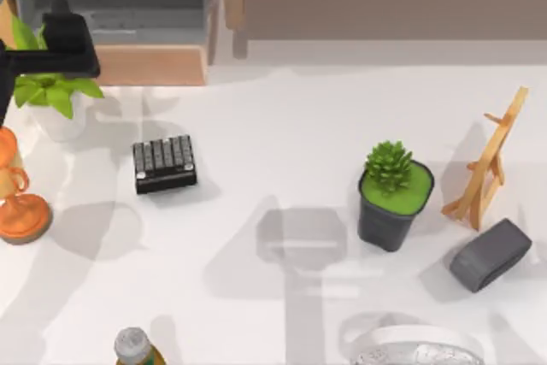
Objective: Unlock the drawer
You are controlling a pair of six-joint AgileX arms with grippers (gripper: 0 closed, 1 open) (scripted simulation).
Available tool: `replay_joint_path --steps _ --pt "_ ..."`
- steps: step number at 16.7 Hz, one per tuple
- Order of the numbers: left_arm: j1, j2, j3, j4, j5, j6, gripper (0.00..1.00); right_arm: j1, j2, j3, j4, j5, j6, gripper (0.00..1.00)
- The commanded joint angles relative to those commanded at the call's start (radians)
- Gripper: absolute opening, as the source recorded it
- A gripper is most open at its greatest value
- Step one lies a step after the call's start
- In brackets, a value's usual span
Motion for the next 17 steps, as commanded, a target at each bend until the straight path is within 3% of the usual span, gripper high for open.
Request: replay_joint_path --steps 6,9,13,17 --pt "0.016 0.008 0.003 0.005 0.009 0.012 1.00 0.000 0.000 0.000 0.000 0.000 0.000 1.00" --pt "0.101 0.101 0.055 0.054 0.062 0.108 1.00 0.000 0.000 0.000 0.000 0.000 0.000 1.00" --pt "0.285 0.330 0.175 0.168 0.197 0.382 1.00 0.000 0.000 0.000 0.000 0.000 0.000 1.00" --pt "0.469 0.615 0.317 0.306 0.366 0.794 1.00 0.000 0.000 0.000 0.000 0.000 0.000 1.00"
